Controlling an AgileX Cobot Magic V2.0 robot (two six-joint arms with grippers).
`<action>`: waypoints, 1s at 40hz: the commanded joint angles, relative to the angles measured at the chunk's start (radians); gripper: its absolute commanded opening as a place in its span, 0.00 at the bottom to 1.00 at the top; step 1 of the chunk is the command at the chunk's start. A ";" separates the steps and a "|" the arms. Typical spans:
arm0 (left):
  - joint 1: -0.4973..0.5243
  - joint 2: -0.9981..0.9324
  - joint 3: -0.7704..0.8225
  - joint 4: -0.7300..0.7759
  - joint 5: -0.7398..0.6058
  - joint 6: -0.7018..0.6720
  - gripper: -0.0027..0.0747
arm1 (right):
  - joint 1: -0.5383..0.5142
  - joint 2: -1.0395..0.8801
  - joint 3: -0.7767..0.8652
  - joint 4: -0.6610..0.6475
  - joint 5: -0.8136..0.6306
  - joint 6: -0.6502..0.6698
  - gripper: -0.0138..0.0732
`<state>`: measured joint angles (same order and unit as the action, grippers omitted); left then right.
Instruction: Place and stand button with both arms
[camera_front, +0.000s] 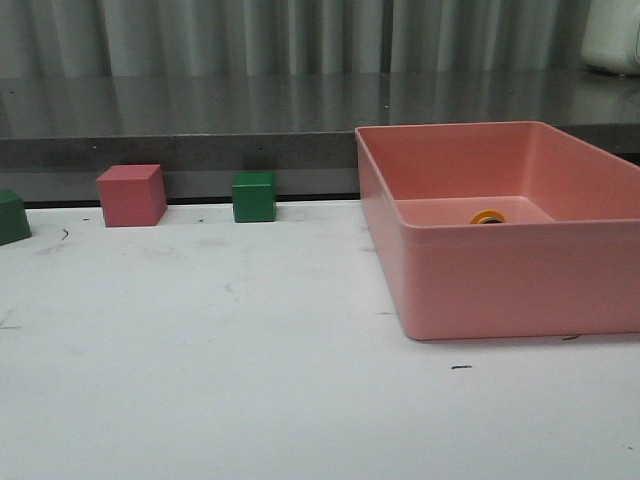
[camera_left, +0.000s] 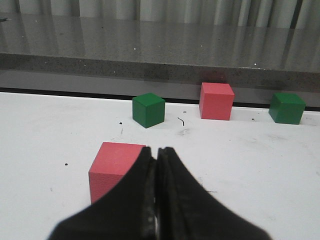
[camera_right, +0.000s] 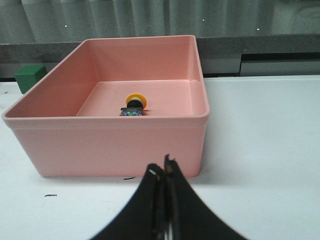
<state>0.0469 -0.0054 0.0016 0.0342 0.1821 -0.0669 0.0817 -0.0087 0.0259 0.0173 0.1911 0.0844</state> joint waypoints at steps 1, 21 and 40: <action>0.001 -0.021 0.010 -0.009 -0.089 -0.007 0.01 | -0.007 -0.020 -0.003 0.007 -0.086 -0.009 0.09; 0.001 -0.019 -0.039 -0.124 -0.397 -0.007 0.01 | -0.007 -0.019 -0.115 0.061 -0.051 0.006 0.09; 0.001 0.323 -0.431 -0.009 0.070 0.000 0.01 | -0.007 0.423 -0.557 0.051 0.215 0.006 0.09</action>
<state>0.0469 0.2525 -0.3729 -0.0174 0.3000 -0.0669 0.0817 0.3252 -0.4712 0.0676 0.4618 0.0954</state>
